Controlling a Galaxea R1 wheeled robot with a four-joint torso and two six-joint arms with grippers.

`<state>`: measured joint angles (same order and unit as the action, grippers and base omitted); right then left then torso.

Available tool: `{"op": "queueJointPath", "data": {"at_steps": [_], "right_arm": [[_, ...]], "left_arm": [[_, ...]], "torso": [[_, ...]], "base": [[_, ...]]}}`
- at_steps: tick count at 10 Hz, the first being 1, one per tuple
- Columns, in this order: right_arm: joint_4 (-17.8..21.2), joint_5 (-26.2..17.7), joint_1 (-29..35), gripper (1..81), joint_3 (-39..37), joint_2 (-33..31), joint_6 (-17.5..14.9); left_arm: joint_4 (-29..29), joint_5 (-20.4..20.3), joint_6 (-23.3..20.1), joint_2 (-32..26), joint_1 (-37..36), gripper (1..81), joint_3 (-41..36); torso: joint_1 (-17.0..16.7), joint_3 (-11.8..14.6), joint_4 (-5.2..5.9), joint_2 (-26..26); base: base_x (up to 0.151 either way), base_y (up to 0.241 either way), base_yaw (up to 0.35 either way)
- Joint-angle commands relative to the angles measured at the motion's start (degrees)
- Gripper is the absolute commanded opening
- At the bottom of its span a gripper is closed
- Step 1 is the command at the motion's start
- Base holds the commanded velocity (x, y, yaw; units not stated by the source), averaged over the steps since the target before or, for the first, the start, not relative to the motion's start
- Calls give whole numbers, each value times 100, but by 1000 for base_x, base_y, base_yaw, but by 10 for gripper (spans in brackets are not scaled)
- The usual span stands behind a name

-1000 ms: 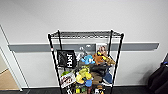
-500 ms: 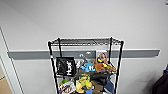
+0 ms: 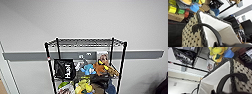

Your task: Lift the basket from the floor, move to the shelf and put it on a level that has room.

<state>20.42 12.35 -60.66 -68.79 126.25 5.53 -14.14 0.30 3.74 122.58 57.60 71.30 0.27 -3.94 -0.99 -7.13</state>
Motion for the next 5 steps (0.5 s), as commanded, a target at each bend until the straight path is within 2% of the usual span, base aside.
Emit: {"op": "queueJointPath", "data": {"at_steps": [1, 5], "right_arm": [[-179, -145, 638, 10, 315, -114, -9], [-187, -145, 655, 10, 315, -106, -9]], "left_arm": [[69, 84, 12, -127, -649, 10, -266], [69, 84, 12, -128, -649, 10, -266]], "torso": [[0, 0, 0, 0], [0, 2, 0, 0]], "base": [[134, 0, 0], [135, 0, 0]]}}
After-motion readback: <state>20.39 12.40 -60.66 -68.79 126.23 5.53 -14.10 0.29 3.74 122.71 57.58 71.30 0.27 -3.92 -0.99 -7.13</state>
